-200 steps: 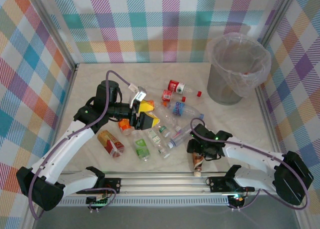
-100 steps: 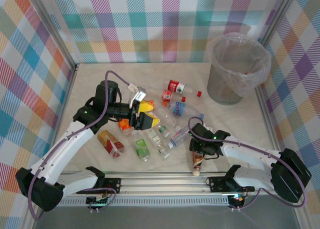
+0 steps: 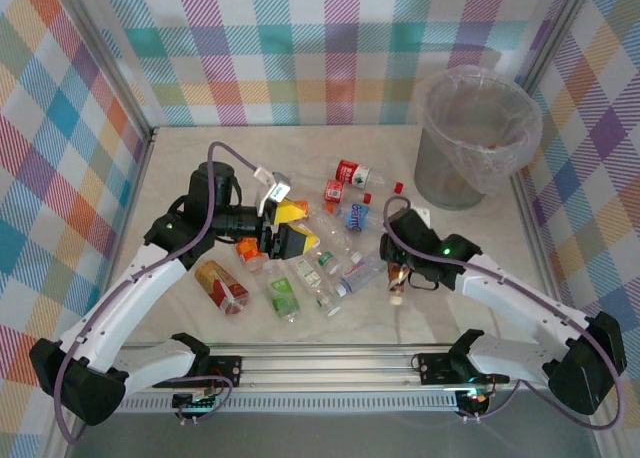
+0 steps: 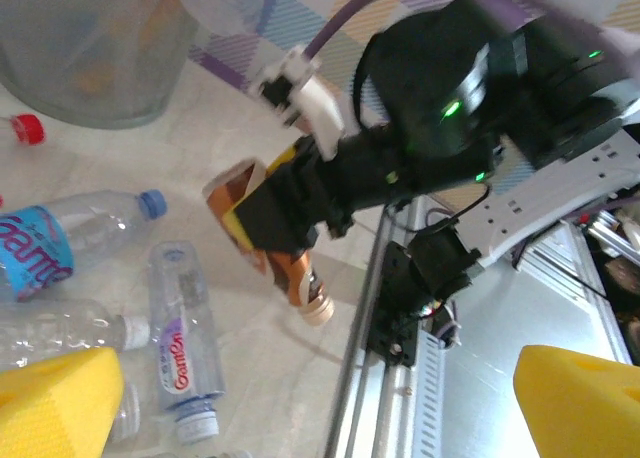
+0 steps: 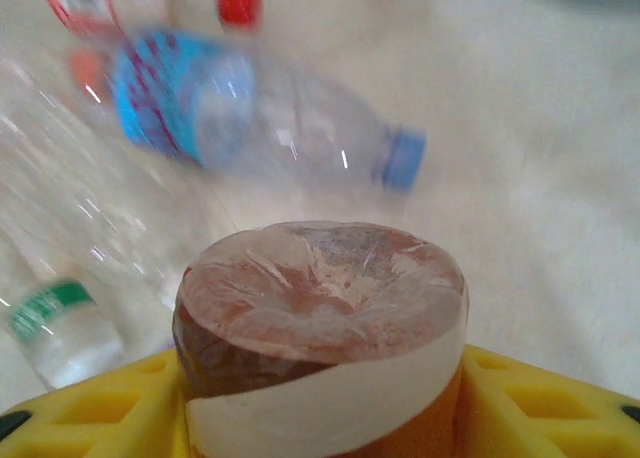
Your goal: Put the plastic bottles in the bin
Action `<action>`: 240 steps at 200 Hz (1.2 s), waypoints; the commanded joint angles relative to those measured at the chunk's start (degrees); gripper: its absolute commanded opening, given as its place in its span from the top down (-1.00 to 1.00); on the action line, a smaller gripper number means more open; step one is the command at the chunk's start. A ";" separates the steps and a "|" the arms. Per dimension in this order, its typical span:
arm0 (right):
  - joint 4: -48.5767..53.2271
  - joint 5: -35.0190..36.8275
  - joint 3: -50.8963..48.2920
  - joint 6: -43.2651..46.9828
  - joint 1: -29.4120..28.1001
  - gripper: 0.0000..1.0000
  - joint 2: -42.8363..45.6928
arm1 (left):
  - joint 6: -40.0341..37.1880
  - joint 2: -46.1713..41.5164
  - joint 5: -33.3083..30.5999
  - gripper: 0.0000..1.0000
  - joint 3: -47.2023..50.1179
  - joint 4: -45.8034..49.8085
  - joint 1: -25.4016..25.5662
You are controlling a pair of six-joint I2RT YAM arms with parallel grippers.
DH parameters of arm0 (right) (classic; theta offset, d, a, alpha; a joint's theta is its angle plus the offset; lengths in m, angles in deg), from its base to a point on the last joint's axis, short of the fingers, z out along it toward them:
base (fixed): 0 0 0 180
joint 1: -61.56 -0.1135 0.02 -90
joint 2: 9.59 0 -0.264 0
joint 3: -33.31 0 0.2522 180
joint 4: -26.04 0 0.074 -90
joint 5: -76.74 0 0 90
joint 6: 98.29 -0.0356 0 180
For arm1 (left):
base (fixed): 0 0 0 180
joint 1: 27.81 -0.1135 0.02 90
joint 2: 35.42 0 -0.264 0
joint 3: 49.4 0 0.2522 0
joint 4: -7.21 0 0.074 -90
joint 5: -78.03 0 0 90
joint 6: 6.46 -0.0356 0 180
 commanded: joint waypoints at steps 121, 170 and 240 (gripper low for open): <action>-17.99 7.82 37.40 35.19 9.87 -0.14 -9.80 | 6.69 -8.62 -15.72 -1.00 9.11 -17.50 0.76; -25.14 8.41 46.65 41.46 15.97 -0.14 -17.78 | 5.61 -9.00 -17.27 -1.00 10.05 -18.18 0.80; -21.53 4.28 59.80 40.90 28.55 -0.14 -32.43 | 3.40 -7.46 -18.26 -1.00 9.33 -15.49 0.80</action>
